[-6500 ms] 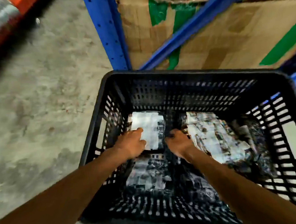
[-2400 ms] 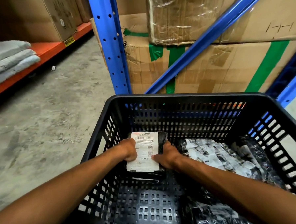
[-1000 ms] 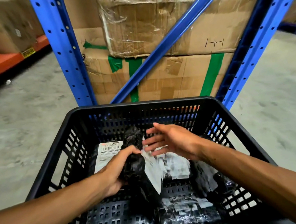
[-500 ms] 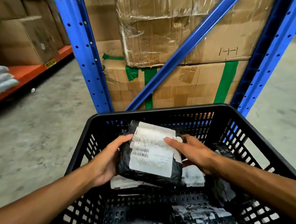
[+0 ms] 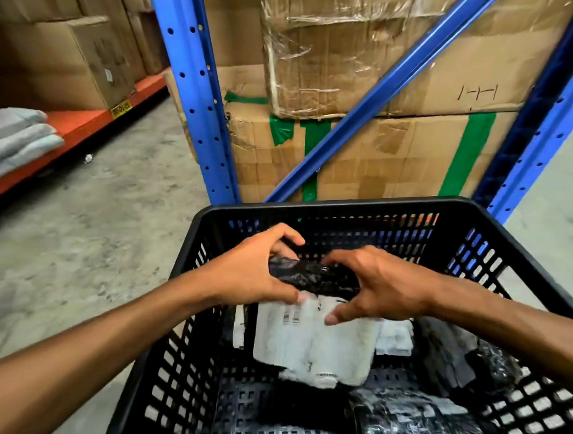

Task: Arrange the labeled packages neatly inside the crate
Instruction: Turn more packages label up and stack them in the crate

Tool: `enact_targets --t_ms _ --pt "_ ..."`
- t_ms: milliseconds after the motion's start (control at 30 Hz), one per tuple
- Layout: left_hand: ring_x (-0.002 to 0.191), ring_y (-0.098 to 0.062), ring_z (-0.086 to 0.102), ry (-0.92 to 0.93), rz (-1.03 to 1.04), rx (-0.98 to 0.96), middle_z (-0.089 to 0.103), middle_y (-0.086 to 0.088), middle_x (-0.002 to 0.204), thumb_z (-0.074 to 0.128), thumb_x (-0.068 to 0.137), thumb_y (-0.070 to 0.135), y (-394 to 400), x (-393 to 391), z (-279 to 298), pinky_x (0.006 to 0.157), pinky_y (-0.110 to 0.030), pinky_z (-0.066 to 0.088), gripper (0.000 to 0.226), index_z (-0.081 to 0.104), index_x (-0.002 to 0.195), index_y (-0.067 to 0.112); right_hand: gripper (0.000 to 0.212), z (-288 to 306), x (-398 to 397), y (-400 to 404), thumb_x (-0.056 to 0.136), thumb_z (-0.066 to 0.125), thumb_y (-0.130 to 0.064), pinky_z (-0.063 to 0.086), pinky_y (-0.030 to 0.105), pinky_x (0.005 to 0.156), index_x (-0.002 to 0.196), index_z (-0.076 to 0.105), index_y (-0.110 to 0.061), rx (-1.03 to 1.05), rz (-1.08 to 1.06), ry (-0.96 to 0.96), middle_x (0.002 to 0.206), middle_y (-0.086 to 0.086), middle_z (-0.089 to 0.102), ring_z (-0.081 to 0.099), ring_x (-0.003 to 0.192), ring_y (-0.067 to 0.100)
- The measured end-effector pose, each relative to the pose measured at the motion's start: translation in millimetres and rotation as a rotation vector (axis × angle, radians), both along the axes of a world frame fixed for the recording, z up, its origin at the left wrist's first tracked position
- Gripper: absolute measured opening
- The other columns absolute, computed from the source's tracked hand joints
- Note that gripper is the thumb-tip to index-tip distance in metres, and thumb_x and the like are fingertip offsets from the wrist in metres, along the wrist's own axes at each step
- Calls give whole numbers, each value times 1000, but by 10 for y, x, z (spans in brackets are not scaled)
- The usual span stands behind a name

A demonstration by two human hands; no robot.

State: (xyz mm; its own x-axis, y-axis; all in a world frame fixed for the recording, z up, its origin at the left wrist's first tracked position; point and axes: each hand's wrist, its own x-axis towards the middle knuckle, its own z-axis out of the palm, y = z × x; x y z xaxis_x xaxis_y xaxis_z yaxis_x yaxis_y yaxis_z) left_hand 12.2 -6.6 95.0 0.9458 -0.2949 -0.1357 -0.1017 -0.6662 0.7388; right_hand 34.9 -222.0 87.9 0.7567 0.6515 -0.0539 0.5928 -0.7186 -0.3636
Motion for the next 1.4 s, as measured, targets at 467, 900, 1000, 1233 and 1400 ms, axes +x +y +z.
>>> enact_targets --t_ms 467,900,1000,1233,1400 --pt "100 -26 69 469 710 -379 72 -10 110 73 81 35 191 -26 -678 83 -35 56 45 64 116 9 67 -931 -72 216 71 68 -65 54 34 79 111 55 -12 577 -673 876 108 2 69 66 97 19" --pt "125 -31 52 368 571 123 53 -13 139 61 85 20 318 169 -816 105 -39 45 70 30 148 11 34 -999 217 669 88 58 -50 48 23 60 75 63 -19 230 -406 630 77 -3 64 57 68 9" --pt "137 -28 35 84 460 448 36 -8 151 57 87 24 146 99 -770 111 -34 33 70 26 149 20 54 -969 273 471 91 50 -53 56 43 81 102 65 -2 290 -441 693 87 11 66 60 79 21" --pt "119 -21 52 85 55 152 50 -4 138 54 93 24 -707 247 -821 95 -30 46 40 48 133 25 46 -1153 538 -516 101 42 -33 38 30 74 129 55 0 -90 -759 479 109 17 59 51 90 22" --pt "118 -29 53 323 -68 200 45 -15 143 40 97 12 -1137 384 -1027 88 -29 45 45 39 142 13 57 -1280 541 -517 100 37 -43 42 32 99 134 49 2 -203 -772 515 140 19 53 52 127 31"
